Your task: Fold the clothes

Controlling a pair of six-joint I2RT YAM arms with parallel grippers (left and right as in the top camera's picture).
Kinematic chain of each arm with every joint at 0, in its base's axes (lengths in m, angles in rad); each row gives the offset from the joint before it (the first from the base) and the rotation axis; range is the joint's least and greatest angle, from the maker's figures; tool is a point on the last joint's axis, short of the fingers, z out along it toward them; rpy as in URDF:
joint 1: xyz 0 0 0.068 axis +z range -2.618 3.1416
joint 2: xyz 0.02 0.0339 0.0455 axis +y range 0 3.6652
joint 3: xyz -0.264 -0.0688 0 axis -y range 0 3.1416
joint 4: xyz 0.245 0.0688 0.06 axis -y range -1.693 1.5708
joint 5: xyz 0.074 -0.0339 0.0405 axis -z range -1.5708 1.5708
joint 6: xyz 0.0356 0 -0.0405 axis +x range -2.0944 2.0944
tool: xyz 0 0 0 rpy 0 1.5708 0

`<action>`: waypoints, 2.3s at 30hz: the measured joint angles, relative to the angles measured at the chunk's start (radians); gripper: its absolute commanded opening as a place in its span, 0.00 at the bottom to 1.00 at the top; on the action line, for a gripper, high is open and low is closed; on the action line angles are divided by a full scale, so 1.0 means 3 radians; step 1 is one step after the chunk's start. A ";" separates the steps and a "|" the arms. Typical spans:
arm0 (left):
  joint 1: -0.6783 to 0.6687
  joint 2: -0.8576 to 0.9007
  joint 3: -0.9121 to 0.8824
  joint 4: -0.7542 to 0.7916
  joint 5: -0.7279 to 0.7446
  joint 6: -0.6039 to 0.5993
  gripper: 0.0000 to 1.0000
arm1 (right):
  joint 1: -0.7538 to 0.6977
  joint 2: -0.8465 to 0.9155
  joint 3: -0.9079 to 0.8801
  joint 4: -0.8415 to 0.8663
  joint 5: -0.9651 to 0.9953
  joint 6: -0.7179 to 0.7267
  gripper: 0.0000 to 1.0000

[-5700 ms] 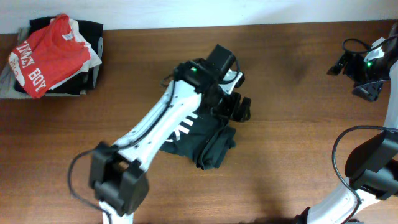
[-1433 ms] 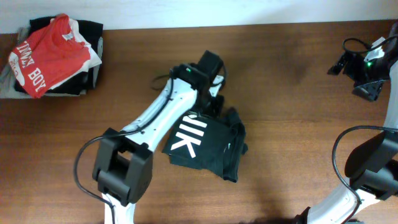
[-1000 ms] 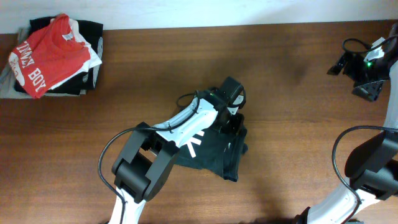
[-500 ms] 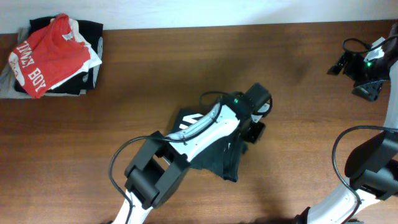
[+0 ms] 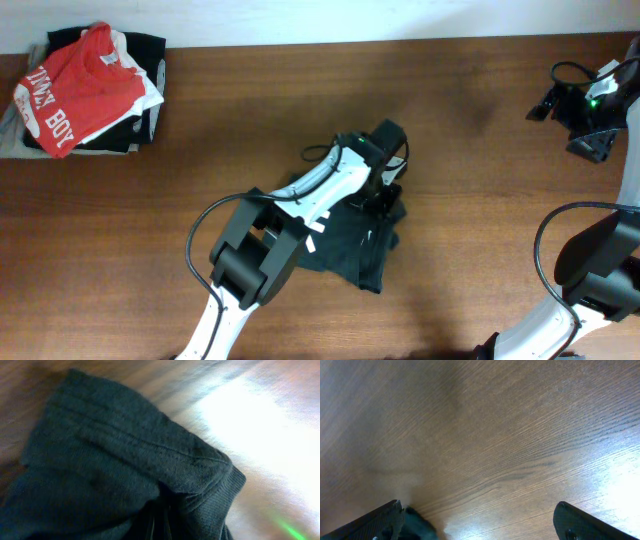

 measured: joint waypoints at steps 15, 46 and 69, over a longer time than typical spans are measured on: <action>-0.0195 0.0045 0.0590 -0.0542 0.0163 0.0114 0.07 | 0.0000 0.0000 0.0000 0.0001 0.0000 0.0000 0.99; 0.1486 -0.0153 0.1570 -0.1831 -0.0423 0.0669 0.99 | 0.0000 0.0000 0.0000 0.0001 -0.0001 -0.0001 0.99; 0.1441 -0.0178 -0.0526 -0.0546 0.1498 0.1568 0.99 | 0.0000 0.0000 0.0000 0.0000 0.0000 0.0000 0.99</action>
